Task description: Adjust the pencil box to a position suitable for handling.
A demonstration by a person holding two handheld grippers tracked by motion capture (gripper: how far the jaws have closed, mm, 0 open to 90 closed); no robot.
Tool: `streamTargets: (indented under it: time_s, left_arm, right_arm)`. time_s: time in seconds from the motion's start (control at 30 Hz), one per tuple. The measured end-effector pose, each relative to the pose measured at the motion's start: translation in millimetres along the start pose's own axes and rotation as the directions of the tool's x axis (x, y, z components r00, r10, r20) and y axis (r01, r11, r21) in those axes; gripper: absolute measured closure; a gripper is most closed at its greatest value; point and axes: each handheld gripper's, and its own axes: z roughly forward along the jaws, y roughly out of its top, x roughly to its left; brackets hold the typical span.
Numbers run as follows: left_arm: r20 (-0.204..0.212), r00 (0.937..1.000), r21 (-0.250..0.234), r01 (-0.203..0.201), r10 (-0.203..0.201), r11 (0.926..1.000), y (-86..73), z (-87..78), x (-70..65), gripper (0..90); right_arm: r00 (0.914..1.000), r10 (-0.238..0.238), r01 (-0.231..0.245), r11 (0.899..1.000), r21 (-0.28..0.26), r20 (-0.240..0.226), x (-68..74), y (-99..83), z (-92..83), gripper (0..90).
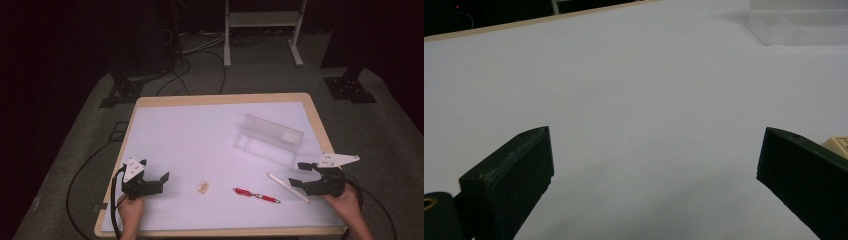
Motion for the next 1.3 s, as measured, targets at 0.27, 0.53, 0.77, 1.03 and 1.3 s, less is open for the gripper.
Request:
streamTargets:
  time_s: [0.27,0.53,0.77,1.03,1.3]
  left_arm:
    - [0.002,1.0,-0.001,-0.004,0.004,1.0,-0.1,-0.4,-0.5,1.3]
    - [0.006,1.0,-0.001,-0.006,0.006,1.0,-0.1,-0.3,-0.4,1.3]
    - [0.009,1.0,-0.001,-0.002,0.002,1.0,-0.2,0.0,0.1,1.3]
    - [0.011,0.9999,0.004,-0.002,0.002,1.0,0.0,0.2,0.5,1.3]
    - [0.012,0.9999,0.007,-0.005,0.005,1.0,0.1,0.6,0.7,1.3]
  right_arm:
    - [0.9998,-0.015,0.015,1.0,0.014,-0.012,-4.0,17.0,3.2,25.7]
    - [0.9989,-0.039,0.04,0.998,0.043,-0.027,-4.6,36.6,11.0,23.7]
    - [0.9978,-0.054,0.056,0.997,0.061,-0.038,-6.1,48.6,17.3,23.2]
    - [0.9945,-0.088,0.094,0.99,0.101,-0.055,-5.5,62.8,27.8,22.6]
    - [0.9907,-0.11,0.121,0.981,0.153,-0.081,-7.2,77.5,42.6,22.6]
